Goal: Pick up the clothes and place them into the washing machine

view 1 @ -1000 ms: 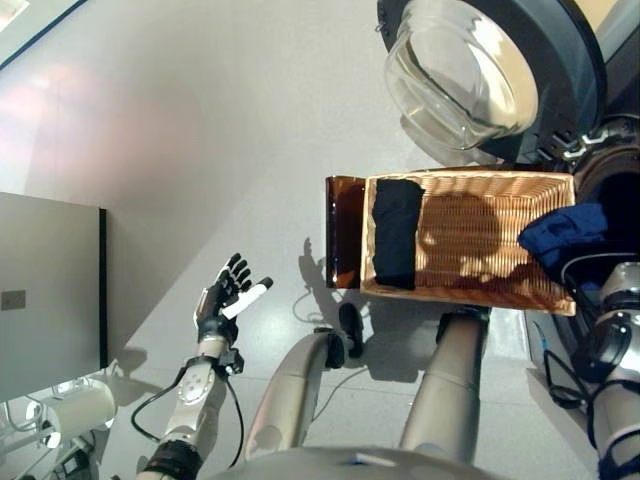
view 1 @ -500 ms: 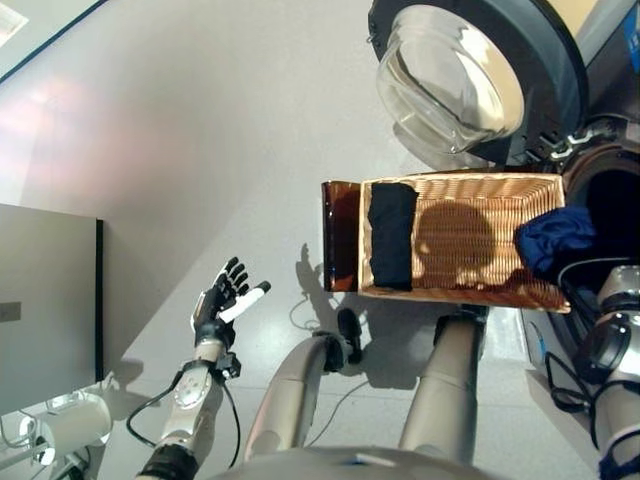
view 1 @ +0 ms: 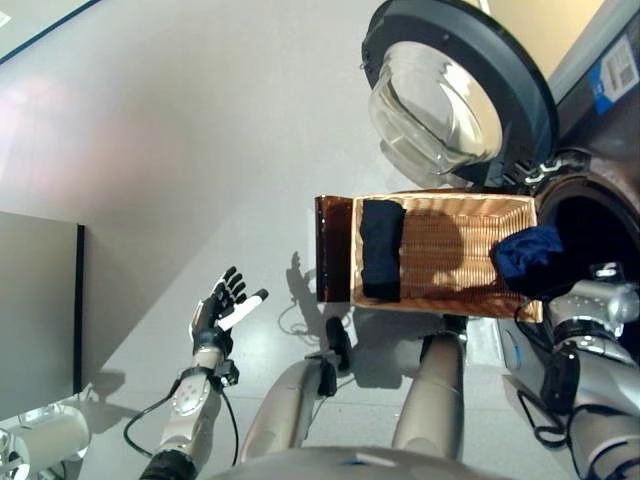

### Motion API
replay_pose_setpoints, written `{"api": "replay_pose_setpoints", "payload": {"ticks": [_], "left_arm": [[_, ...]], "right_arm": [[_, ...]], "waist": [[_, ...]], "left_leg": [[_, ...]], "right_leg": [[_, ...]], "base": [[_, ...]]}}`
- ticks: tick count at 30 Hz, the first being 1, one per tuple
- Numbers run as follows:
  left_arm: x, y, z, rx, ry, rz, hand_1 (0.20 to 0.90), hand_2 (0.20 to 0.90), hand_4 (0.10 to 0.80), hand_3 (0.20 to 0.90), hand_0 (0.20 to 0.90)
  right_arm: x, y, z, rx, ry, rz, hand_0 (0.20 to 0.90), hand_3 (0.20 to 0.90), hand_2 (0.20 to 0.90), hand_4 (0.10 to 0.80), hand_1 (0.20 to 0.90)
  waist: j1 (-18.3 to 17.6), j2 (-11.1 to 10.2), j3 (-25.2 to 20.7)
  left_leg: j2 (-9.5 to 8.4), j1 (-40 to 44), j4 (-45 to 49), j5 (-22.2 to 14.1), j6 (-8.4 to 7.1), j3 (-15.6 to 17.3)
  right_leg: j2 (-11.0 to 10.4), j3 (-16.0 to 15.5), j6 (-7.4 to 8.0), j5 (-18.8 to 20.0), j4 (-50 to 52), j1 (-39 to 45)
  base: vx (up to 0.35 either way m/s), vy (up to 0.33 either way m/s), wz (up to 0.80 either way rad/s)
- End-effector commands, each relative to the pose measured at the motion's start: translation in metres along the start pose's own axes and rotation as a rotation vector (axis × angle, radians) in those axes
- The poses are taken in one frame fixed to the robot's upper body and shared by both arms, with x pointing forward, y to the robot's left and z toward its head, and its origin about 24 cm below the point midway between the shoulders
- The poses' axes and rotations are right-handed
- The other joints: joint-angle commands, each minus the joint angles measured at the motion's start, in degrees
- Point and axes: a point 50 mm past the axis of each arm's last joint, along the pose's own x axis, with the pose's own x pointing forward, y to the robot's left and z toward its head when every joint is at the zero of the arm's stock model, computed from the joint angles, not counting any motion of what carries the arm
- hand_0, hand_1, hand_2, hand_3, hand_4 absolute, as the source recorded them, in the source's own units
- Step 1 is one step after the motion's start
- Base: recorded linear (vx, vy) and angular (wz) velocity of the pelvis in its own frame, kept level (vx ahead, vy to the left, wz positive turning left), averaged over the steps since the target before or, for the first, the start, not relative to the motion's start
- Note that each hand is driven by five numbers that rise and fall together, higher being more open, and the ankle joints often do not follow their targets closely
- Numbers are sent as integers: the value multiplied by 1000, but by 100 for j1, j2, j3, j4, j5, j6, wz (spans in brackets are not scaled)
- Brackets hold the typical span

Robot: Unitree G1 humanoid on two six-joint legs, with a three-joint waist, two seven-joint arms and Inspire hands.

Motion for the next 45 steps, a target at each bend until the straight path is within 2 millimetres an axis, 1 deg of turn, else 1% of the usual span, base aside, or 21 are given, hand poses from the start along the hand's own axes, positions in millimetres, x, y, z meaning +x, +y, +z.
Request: {"api": "replay_pose_setpoints", "payload": {"ticks": [1,3,4,5,7,9,10,12,17,18,20,21,25,26,27,30,34,38,41,43,45], "left_arm": [[1,29,24,45,-127,74,900,900,800,900,900],[1,30,24,52,-130,82,900,900,800,900,900],[1,31,24,53,-133,88,900,900,800,900,900],[1,31,24,54,-133,90,900,900,800,900,900],[0,33,23,60,-131,99,900,900,800,900,900],[0,34,23,66,-131,106,900,900,800,900,900],[0,35,23,66,-131,108,900,900,800,900,900],[-1,35,23,68,-131,111,900,900,800,900,900],[-5,41,22,91,-134,124,900,900,800,900,900],[-5,42,23,97,-136,122,900,900,800,900,900],[-5,42,23,105,-136,119,900,900,800,900,900],[-5,42,23,110,-138,115,900,900,800,900,900],[-6,40,26,120,-153,96,900,900,800,900,900],[-6,39,27,122,-158,90,900,900,800,900,900],[-5,38,29,120,-167,81,900,900,800,900,900],[-3,36,30,126,-169,71,900,900,800,900,900],[-1,29,30,122,-171,59,900,900,800,900,900],[1,25,31,119,-178,54,900,900,800,900,900],[1,23,34,116,-191,49,900,900,800,900,900],[1,21,37,117,-203,35,900,900,800,900,900],[1,20,40,116,-213,34,900,900,800,900,900]], "right_arm": [[3,6,13,-173,-99,125,900,900,900,800,900],[0,-1,4,-288,-86,152,900,900,900,800,900],[-2,-4,-3,-379,-76,188,900,900,900,800,900],[-3,-4,-4,-382,-76,188,900,900,900,800,900],[-6,-10,-13,-493,-64,228,900,900,900,800,900],[-12,-15,-22,-642,-70,300,900,900,900,800,900],[-12,-15,-22,-646,-71,299,900,900,900,800,900],[-17,-15,-26,-765,-99,374,900,900,900,800,900],[-24,-18,-28,-1184,-263,561,900,900,900,800,900],[-23,-19,-27,-1288,-306,583,900,900,900,800,900],[-21,-19,-26,-1410,-353,608,900,900,900,800,900],[-20,-19,-28,-1541,-398,646,900,900,900,800,900],[-19,-16,-32,-1855,-539,725,900,900,900,800,900],[-22,-9,-35,-1917,-599,777,900,900,900,800,900],[-24,-7,-38,-1967,-627,824,900,900,900,800,900],[-24,-8,-43,-2116,-686,849,900,900,900,800,900],[-21,-13,-48,-2299,-756,786,900,900,900,800,900],[-21,-13,-50,-2376,-795,743,900,900,900,800,900],[-20,-8,-47,-2436,-877,716,900,900,900,800,900],[-19,-1,-45,-2515,-953,692,900,900,900,800,900],[-18,3,-42,-2540,-967,664,900,900,900,800,900]], "waist": [[14,-180,-103],[20,-243,-111],[6,-314,-115],[-6,-313,-109],[-20,-394,-117],[-44,-477,-105],[-50,-478,-103],[-67,-514,-93],[-86,-551,-68],[-79,-547,-61],[-70,-544,-60],[-43,-536,-51],[16,-505,-32],[11,-512,-32],[24,-521,-31],[46,-525,-29],[99,-485,-24],[130,-446,-8],[146,-414,6],[170,-376,28],[181,-361,48]], "left_leg": [[261,66,-104,6,-635,-238],[299,215,-295,49,-662,-235],[301,279,-454,182,-678,-240],[302,313,-493,202,-679,-246],[350,420,-633,252,-682,-242],[393,455,-668,287,-689,-260],[393,462,-670,288,-690,-262],[413,479,-654,284,-692,-283],[434,472,-540,270,-710,-314],[437,463,-521,275,-716,-323],[434,463,-517,286,-723,-330],[446,479,-496,254,-729,-340],[449,478,-517,281,-726,-351],[448,456,-527,312,-723,-355],[453,451,-532,318,-721,-354],[448,424,-507,316,-724,-370],[430,356,-477,314,-724,-373],[407,328,-456,313,-717,-375],[396,308,-448,312,-713,-368],[380,291,-445,314,-706,-352],[385,246,-398,302,-702,-349]], "right_leg": [[-59,207,53,1288,-914,642],[-34,114,79,1328,-1125,834],[-34,48,82,1454,-1321,922],[-34,31,81,1473,-1360,962],[-28,-24,95,1540,-1490,1047],[-12,-41,100,1577,-1537,1095],[-11,-44,99,1578,-1540,1104],[0,-26,94,1565,-1516,1116],[9,-33,86,1492,-1434,1171],[5,-43,86,1490,-1418,1165],[-2,-51,86,1483,-1414,1170],[16,-42,88,1454,-1397,1189],[18,-54,94,1464,-1411,1193],[14,-53,93,1492,-1433,1188],[14,-55,94,1497,-1432,1181],[17,-48,93,1488,-1407,1153],[-2,-51,88,1497,-1402,1106],[-7,-45,77,1502,-1402,1097],[-14,-27,74,1521,-1412,1065],[-31,-10,72,1532,-1399,1017],[-30,12,64,1515,-1336,959]], "base": [[45,-54,3],[36,-65,-2],[-7,-51,-6],[-10,-54,-3],[12,-55,-1],[6,-61,-6],[6,-38,-7],[1,-7,-2],[3,-6,0],[0,0,0],[4,-8,2],[-1,-8,3],[0,0,0],[0,0,0],[0,0,0],[0,0,0],[0,0,0],[0,0,0],[0,0,0],[-1,35,0],[0,0,0]]}}
